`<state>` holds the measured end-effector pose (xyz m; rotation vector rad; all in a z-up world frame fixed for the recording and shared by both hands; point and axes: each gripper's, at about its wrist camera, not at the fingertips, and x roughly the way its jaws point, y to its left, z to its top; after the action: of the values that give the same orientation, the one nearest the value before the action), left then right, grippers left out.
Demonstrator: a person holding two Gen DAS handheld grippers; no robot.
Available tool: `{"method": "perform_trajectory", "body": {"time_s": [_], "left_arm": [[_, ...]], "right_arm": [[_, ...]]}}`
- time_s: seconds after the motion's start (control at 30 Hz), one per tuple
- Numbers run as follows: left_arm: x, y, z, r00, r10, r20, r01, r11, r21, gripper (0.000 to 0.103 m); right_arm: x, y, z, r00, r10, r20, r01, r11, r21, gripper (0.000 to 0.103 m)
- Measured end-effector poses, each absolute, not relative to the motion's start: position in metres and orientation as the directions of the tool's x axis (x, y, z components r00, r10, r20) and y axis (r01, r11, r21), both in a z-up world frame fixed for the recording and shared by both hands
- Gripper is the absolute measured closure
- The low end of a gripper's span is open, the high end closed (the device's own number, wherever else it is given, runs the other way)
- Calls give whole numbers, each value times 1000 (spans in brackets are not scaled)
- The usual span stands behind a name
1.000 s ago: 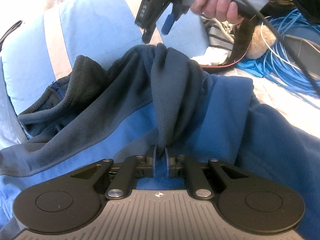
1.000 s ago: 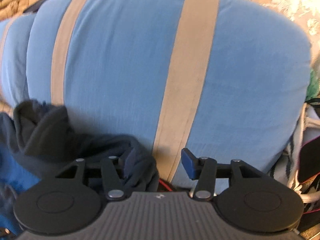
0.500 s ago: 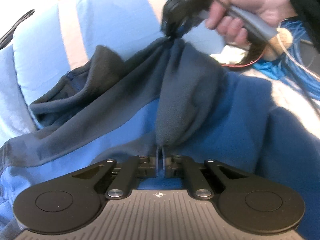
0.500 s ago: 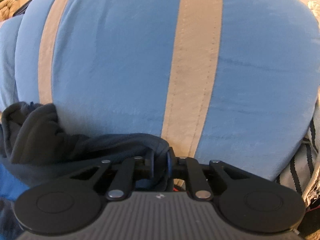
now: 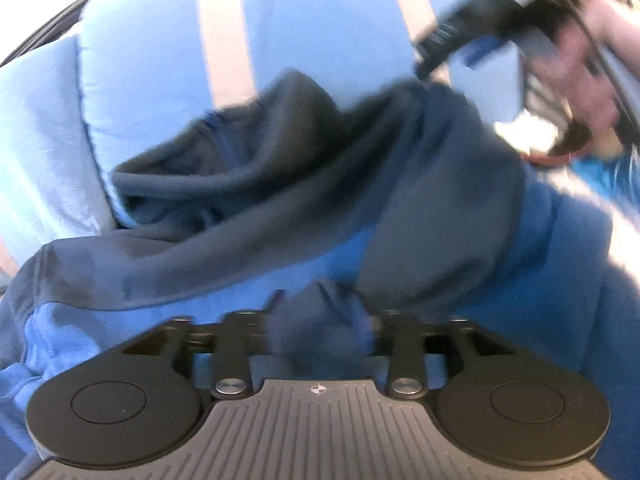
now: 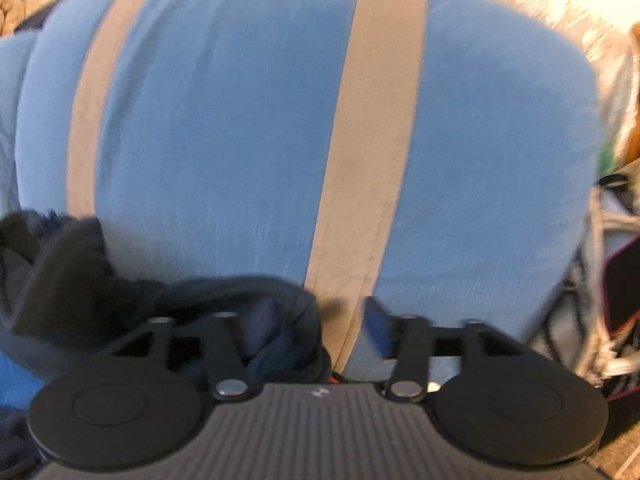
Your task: Fold clothes
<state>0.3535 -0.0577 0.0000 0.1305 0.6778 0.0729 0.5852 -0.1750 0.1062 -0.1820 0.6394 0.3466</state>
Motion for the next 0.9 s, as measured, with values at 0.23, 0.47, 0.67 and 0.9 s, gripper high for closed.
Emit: {"method": "perform_trajectory", "body": {"time_s": [0.23,0.47,0.67,0.9], "left_arm": [[298,22,53,810,118,-574,-187,980,-62,44],[213,104,49,792,161,-589,-369,895,-251,43],[177,150,18,750,160,-641,-445,840,-310,43],[184,185,-9,781,-45,-624,-392,742,-544,43]], "right_arm": [[534,-174,128,775,255,-579,-367,926,-83,11],[473,-159,116,771,268,-578,-354,935,-39,0],[420,-141,105,757,249,-605,-365,928,-76,0],[391,-110,87,758,246,-604,-367,927,-84,0]]}}
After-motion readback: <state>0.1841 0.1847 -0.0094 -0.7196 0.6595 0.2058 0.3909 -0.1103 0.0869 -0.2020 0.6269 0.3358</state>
